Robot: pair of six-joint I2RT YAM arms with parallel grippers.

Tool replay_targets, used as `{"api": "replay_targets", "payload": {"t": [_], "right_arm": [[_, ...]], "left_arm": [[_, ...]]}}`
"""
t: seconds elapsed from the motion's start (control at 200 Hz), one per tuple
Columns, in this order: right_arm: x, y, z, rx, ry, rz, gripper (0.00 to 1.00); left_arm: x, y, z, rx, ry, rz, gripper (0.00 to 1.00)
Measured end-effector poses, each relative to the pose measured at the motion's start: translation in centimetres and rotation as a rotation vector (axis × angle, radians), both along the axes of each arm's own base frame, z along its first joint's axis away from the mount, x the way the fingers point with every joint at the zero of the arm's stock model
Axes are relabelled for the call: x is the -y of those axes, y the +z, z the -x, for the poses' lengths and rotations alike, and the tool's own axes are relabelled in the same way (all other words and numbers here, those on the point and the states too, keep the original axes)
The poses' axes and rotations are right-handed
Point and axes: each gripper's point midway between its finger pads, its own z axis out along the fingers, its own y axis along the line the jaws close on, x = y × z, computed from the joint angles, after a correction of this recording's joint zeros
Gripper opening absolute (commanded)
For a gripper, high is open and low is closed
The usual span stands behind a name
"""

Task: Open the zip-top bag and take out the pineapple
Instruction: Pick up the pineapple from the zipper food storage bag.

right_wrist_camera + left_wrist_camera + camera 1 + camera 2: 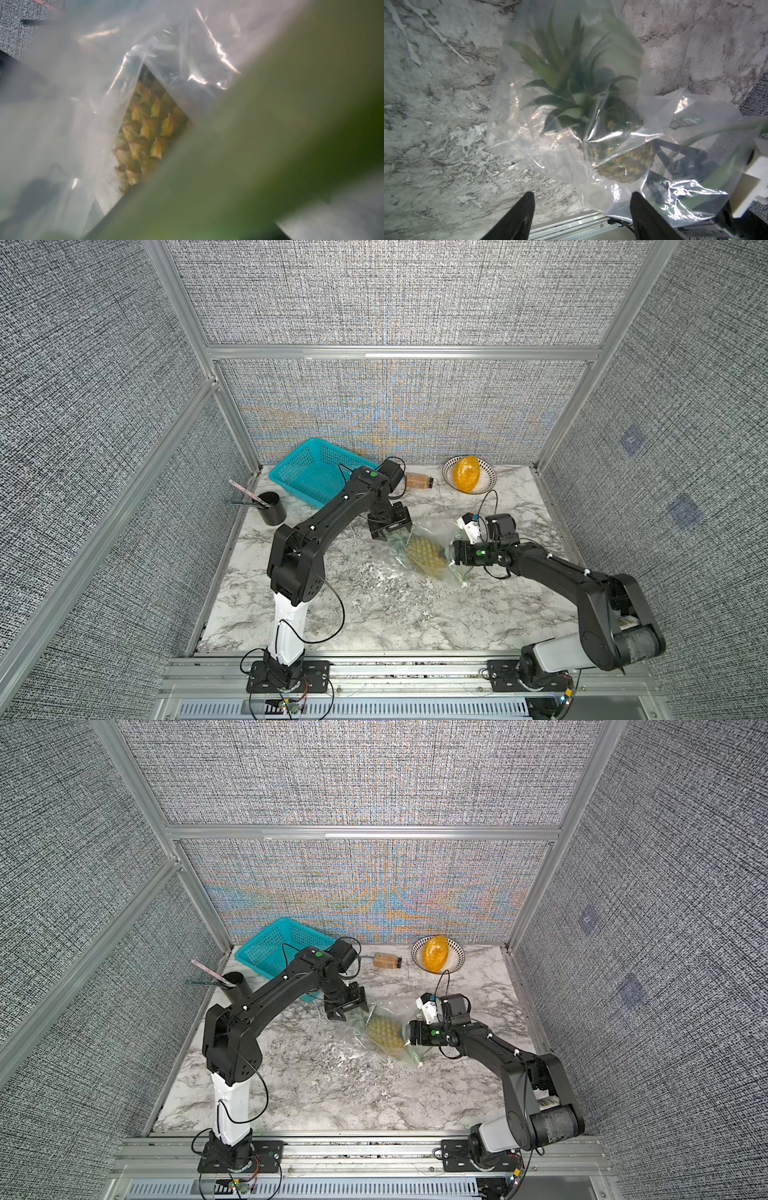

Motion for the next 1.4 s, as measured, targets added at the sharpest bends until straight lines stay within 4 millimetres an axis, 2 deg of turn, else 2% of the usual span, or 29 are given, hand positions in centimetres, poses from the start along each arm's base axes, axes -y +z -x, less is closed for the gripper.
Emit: {"api": "replay_targets", "payload": {"t": [0.175, 0.215, 0.285, 0.35, 0.581, 0.751, 0.841, 0.956, 1.176, 1.396], "right_arm": [[-1.5, 0.9, -0.3, 0.068, 0.034, -0.012, 0.8], [-2.0, 1.2, -0.5, 0.085, 0.044, -0.01, 0.81], [-2.8, 1.3, -0.9, 0.102, 0.061, -0.002, 0.92], [-3.3, 0.8, -1.2, 0.103, 0.077, 0.015, 0.97], [-4.6, -0.5, -0.9, 0.104, 0.123, 0.046, 0.98], [-5.4, -1.2, -1.2, 0.11, 0.146, 0.042, 0.98], [-6.2, -1.7, -1.1, 0.108, 0.173, 0.016, 0.97], [-6.7, -1.9, -1.3, 0.102, 0.178, -0.007, 0.9], [-6.8, -1.5, -1.6, 0.092, 0.143, -0.037, 0.72], [-6.3, -1.1, -1.0, 0.079, 0.1, -0.017, 0.64]], "left_arm": [[0.2, -1.6, -0.7, -0.022, -0.007, -0.017, 0.74], [0.3, -2.3, -0.8, -0.033, -0.012, -0.022, 0.72], [0.4, -3.6, -0.8, -0.06, -0.014, -0.033, 0.62], [0.6, -4.4, -0.7, -0.077, -0.015, -0.032, 0.55], [1.2, -5.6, -0.4, -0.106, -0.015, -0.002, 0.41], [1.0, -6.7, -0.2, -0.13, 0.006, 0.008, 0.37], [0.9, -6.8, -0.3, -0.131, 0.012, 0.007, 0.35], [1.1, -7.0, -0.6, -0.126, 0.015, 0.012, 0.34], [1.4, -7.3, -0.7, -0.142, 0.029, 0.023, 0.33], [1.8, -7.2, -0.5, -0.158, 0.024, 0.049, 0.33]]}}
